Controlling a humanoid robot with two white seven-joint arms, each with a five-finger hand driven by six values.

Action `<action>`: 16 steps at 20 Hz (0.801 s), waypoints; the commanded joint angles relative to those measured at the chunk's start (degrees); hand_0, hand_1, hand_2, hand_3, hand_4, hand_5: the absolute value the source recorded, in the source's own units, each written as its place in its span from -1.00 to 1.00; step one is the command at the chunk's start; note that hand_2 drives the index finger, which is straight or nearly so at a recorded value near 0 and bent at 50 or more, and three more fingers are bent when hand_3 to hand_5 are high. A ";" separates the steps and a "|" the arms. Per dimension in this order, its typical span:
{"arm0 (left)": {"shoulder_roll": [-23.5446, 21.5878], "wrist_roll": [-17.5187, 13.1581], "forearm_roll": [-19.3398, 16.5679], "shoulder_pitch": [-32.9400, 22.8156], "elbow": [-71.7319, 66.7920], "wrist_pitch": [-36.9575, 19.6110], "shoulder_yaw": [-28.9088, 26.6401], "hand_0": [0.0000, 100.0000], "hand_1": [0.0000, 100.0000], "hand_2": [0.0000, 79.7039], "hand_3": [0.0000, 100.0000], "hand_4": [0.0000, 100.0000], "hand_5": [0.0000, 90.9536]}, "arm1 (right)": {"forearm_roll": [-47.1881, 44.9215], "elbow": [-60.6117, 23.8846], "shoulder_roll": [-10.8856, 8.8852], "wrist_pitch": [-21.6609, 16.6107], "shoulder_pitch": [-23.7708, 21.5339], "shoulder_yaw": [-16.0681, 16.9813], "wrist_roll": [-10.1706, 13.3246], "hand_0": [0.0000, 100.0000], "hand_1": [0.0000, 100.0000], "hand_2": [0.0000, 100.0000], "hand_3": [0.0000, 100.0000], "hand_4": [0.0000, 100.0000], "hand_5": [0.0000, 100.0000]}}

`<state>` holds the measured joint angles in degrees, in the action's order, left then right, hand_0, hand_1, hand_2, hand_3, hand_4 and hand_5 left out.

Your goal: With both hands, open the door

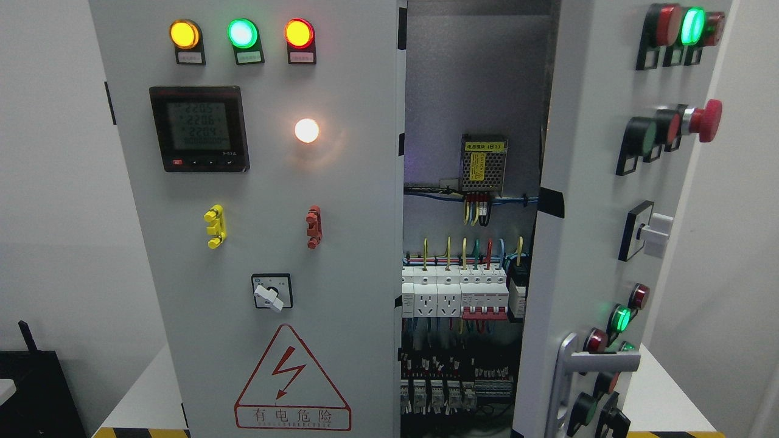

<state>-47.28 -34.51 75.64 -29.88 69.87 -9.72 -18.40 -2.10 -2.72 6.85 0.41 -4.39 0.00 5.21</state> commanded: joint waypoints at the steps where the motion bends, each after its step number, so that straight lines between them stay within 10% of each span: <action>1: -27.51 -5.29 12.33 4.82 13.89 -0.04 -8.23 -0.76 -0.22 -1.00 -1.00 -1.00 -1.00 | -0.01 0.00 0.00 0.03 0.00 -1.76 -0.02 -0.76 -0.22 -1.00 -1.00 -1.00 -1.00; 12: -42.02 -12.95 18.84 9.03 19.68 0.40 -4.56 -0.76 -0.22 -1.00 -1.00 -1.00 -1.00 | -0.01 0.00 0.00 0.03 0.00 -1.76 -0.02 -0.76 -0.22 -1.00 -1.00 -1.00 -1.00; 16: -41.93 -12.86 18.22 32.45 24.95 0.67 21.66 -0.76 -0.22 -1.00 -1.00 -1.00 -1.00 | -0.01 0.00 0.00 0.03 0.00 -1.76 -0.02 -0.76 -0.22 -1.00 -1.00 -1.00 -1.00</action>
<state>-77.37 -47.31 92.81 -16.64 83.65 -9.29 -19.77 -2.10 -2.72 6.86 0.41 -4.39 0.00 5.21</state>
